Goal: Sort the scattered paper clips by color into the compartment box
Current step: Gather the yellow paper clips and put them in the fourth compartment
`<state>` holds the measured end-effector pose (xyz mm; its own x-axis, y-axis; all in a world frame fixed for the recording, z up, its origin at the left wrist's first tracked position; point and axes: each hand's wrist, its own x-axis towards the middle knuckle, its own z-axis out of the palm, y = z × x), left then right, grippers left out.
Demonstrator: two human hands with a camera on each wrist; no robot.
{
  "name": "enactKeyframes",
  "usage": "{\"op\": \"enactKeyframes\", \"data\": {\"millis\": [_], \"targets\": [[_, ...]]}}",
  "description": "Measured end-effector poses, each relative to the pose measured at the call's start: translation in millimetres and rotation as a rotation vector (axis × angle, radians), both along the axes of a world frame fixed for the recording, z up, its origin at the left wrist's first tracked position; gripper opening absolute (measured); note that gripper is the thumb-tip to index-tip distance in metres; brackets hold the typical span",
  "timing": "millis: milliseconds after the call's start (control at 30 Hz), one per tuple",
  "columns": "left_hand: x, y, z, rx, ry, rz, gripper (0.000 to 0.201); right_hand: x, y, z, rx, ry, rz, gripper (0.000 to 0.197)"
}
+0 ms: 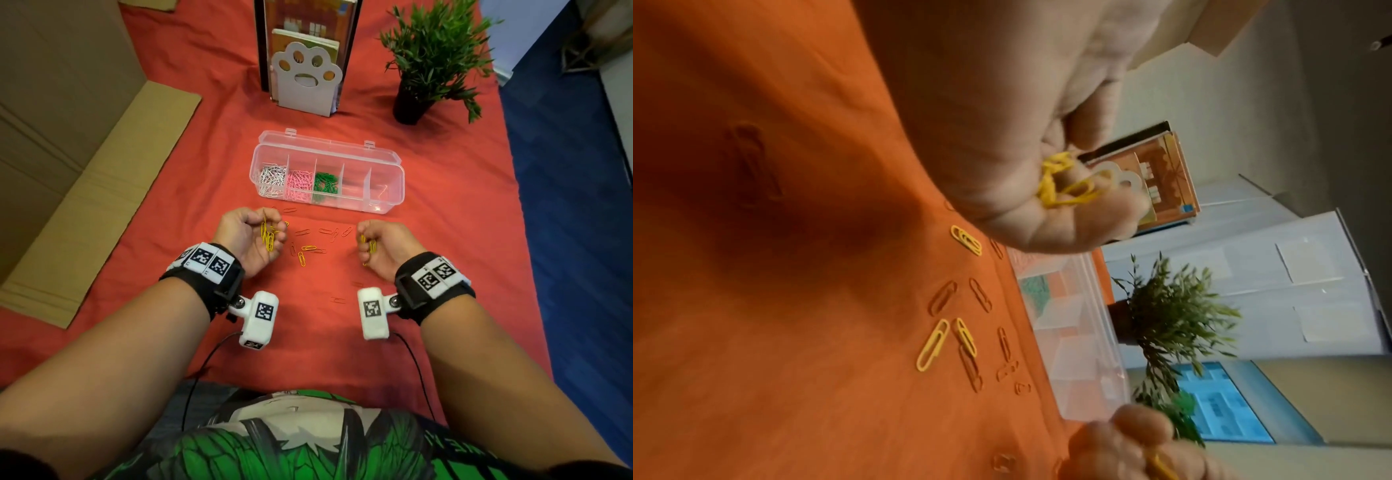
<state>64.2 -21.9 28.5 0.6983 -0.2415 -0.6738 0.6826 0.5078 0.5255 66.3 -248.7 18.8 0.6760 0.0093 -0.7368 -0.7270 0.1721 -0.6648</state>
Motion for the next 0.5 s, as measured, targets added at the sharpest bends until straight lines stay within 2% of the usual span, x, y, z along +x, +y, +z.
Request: {"op": "enactKeyframes", "data": {"millis": [100, 200, 300, 400, 500], "targets": [[8, -12, 6, 0.105, 0.096, -0.074, 0.026, 3, -3, 14, 0.337, 0.019, -0.192, 0.013], [21, -30, 18, 0.088, 0.092, -0.152, 0.024, 7, -7, 19, 0.452, 0.040, -0.340, 0.010], [41, -53, 35, 0.086, 0.044, -0.209, 0.024, 8, -13, 23, 0.438, 0.061, -0.391, 0.010], [61, -81, 54, 0.086, 0.004, -0.256, 0.015, 6, -26, 24, 0.365, 0.086, -0.380, 0.022], [76, -100, 62, 0.112, -0.014, -0.201, 0.013, 3, -39, 23, 0.271, 0.055, -0.331, 0.025]]}}
